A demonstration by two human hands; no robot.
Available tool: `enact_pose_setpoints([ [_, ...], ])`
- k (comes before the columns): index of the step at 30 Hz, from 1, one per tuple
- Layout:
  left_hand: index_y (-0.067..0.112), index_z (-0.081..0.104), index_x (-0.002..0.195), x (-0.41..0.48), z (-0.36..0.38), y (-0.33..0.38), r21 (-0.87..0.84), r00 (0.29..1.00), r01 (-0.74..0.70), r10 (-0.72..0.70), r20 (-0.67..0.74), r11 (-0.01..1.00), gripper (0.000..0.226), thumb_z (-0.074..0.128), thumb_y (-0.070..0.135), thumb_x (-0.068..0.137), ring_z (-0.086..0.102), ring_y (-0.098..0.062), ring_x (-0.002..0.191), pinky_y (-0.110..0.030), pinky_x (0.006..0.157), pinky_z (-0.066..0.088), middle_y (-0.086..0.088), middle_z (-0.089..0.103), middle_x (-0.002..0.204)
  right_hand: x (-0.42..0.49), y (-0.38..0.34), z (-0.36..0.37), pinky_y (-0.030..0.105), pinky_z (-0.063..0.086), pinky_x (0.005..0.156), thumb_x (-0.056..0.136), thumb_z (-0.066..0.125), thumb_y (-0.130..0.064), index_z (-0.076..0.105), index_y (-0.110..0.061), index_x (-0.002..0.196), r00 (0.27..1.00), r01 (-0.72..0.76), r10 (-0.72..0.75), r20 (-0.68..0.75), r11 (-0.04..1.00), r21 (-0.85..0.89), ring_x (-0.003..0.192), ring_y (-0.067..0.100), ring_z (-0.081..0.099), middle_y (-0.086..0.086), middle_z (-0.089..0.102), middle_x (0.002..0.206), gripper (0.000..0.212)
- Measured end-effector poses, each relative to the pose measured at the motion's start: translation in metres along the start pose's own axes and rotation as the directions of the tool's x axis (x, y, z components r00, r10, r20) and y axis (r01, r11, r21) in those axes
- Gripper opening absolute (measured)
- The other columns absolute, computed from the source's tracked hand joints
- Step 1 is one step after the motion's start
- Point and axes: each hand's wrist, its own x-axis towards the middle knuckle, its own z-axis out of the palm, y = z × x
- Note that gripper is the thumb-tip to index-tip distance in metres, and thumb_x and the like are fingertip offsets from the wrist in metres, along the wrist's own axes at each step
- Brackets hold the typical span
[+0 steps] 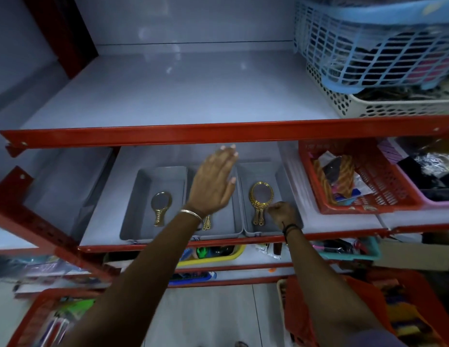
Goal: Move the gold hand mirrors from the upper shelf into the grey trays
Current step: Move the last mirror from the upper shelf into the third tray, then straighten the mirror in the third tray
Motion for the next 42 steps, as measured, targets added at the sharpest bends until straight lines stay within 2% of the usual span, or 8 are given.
enact_pose_setpoints([
  [2,0.003,0.045,0.129,-0.005,0.019,0.016,-0.047,0.991,0.099,-0.094,0.094,0.994,0.046,0.042,0.024,0.088,0.041,-0.024,0.126,-0.037,0.104,0.035,-0.018,0.053,0.135,0.000,0.001,-0.003,0.020,0.037,0.063,0.085,0.055,-0.012,0.072,-0.007,0.085,1.000,-0.008,0.008,0.014,1.000,0.002,0.081,0.017,0.052,0.006,0.059,0.081,0.018],
  [6,0.000,0.052,0.126,-0.009,0.066,0.032,-0.133,0.881,0.417,-0.363,0.304,0.899,0.038,0.046,0.013,0.091,0.053,-0.030,0.115,-0.042,0.100,0.047,-0.018,0.055,0.125,0.013,-0.001,-0.007,0.027,0.046,0.072,0.083,0.054,-0.010,0.072,0.003,0.088,1.000,-0.019,0.019,0.017,1.000,-0.013,0.088,0.027,0.063,0.019,0.071,0.095,0.023],
  [11,-0.010,0.053,0.121,-0.006,0.127,0.035,-0.054,0.518,0.755,-0.543,0.661,0.654,0.033,0.039,0.009,0.098,0.047,-0.035,0.122,-0.031,0.099,0.034,-0.026,0.052,0.126,0.039,-0.004,-0.002,0.034,0.050,0.077,0.086,0.055,-0.006,0.069,0.012,0.094,0.997,-0.023,0.026,0.066,0.999,-0.040,0.093,0.030,0.065,0.027,0.070,0.101,0.024],
  [14,-0.011,0.045,0.130,0.005,0.147,0.039,0.088,0.308,0.799,-0.530,0.790,0.595,0.038,0.037,0.003,0.096,0.043,-0.035,0.129,-0.031,0.106,0.033,-0.028,0.044,0.138,0.051,-0.003,0.002,0.034,0.051,0.079,0.086,0.055,-0.002,0.069,0.009,0.092,0.997,-0.043,0.045,0.064,0.999,-0.025,0.097,0.029,0.065,0.023,0.069,0.097,0.019],
  [17,-0.005,0.021,0.146,0.022,0.168,0.038,0.282,0.114,0.709,-0.500,0.859,0.646,0.053,0.038,0.017,0.100,0.025,-0.031,0.142,-0.034,0.117,0.020,-0.020,0.026,0.153,0.070,0.002,0.008,0.038,0.052,0.086,0.085,0.055,0.000,0.067,0.010,0.101,0.998,-0.047,0.045,0.045,0.998,0.044,0.105,0.037,0.065,0.026,0.069,0.108,0.023],
  [27,-0.005,0.040,0.139,0.027,0.194,0.028,0.345,-0.018,0.780,-0.533,0.846,0.521,0.047,0.050,0.010,0.095,0.049,-0.029,0.129,-0.031,0.102,0.043,-0.018,0.047,0.142,0.089,0.009,0.016,0.043,0.058,0.085,0.077,0.059,0.002,0.067,-0.006,0.106,0.994,-0.085,0.080,0.080,0.995,0.056,0.098,0.034,0.068,0.018,0.072,0.104,0.031],
  [35,-0.005,0.045,0.135,0.020,0.198,0.027,0.271,-0.028,0.897,-0.568,0.823,0.349,0.046,0.052,0.006,0.091,0.056,-0.032,0.120,-0.034,0.092,0.049,-0.022,0.054,0.134,0.101,0.012,0.022,0.050,0.057,0.084,0.079,0.054,-0.002,0.064,-0.007,0.110,0.992,-0.106,0.098,0.082,0.990,0.092,0.097,0.039,0.068,0.021,0.071,0.108,0.033],
  [42,-0.006,0.051,0.129,0.013,0.204,0.028,0.248,-0.008,0.909,-0.584,0.812,0.333,0.038,0.049,0.005,0.093,0.058,-0.033,0.117,-0.035,0.091,0.050,-0.022,0.058,0.130,0.091,0.008,0.016,0.039,0.052,0.095,0.087,0.056,-0.006,0.061,-0.006,0.118,0.995,-0.082,0.081,0.056,0.996,0.022,0.111,0.034,0.061,0.018,0.066,0.120,0.031],
])
